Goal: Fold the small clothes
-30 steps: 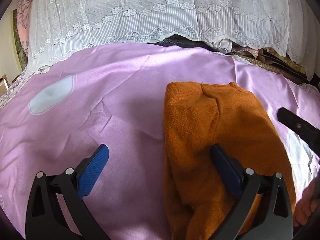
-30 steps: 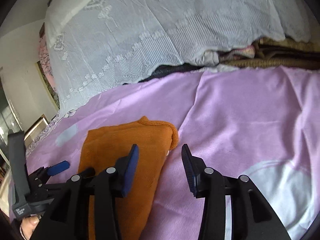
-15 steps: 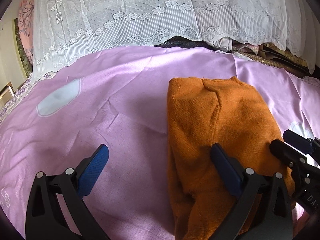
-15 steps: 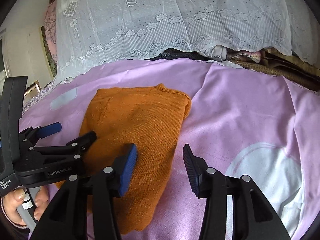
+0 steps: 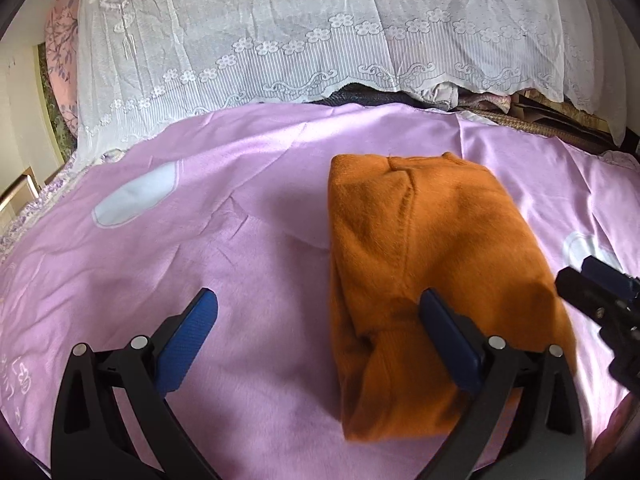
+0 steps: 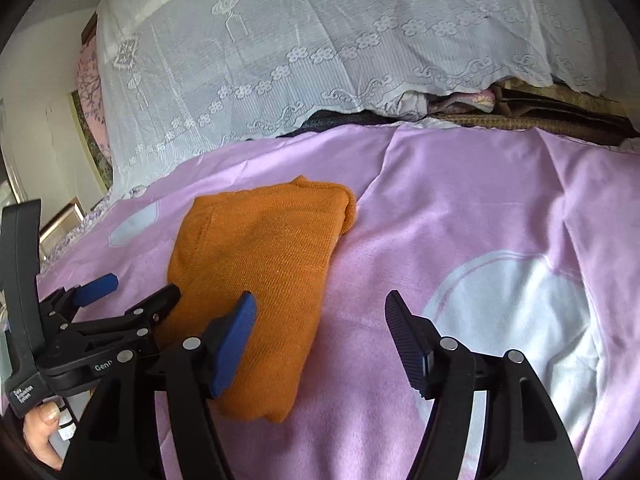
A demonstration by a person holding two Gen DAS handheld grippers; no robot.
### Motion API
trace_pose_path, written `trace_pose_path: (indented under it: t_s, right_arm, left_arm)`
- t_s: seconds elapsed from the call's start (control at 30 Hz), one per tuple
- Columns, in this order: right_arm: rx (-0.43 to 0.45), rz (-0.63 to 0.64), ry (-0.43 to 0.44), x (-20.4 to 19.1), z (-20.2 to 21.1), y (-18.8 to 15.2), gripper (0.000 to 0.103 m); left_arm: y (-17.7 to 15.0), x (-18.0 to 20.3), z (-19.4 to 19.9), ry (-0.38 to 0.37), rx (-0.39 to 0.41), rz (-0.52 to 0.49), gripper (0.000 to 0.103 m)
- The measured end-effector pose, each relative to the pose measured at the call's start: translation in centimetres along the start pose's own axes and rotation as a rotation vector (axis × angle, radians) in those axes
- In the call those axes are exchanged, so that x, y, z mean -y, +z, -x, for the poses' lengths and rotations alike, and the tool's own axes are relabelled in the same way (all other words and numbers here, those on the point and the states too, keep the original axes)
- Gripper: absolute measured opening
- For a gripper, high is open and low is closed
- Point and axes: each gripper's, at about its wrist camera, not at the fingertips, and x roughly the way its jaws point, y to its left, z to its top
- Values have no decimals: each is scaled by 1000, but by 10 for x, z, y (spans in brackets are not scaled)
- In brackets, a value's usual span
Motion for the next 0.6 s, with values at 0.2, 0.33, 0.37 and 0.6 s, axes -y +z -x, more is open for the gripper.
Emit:
trace_pose_path:
  t_s: [0.2,0.33,0.37,0.6]
  right_arm:
    - [71,-42,-3,0,33,-4,82]
    - [86,-11,-12,-11,47,-10,87]
    - [88,2,-22,-14,49,-11,89]
    - [127,27,-47,-20,61,-14,93]
  left_arm:
    - [-8,7,33,-20,27,-13,98]
    - [-14,12,50,-18,35,-25,98]
    - [-14,12,52,-12,39,-28,98]
    - [-10,2,67,-87,56,20,99]
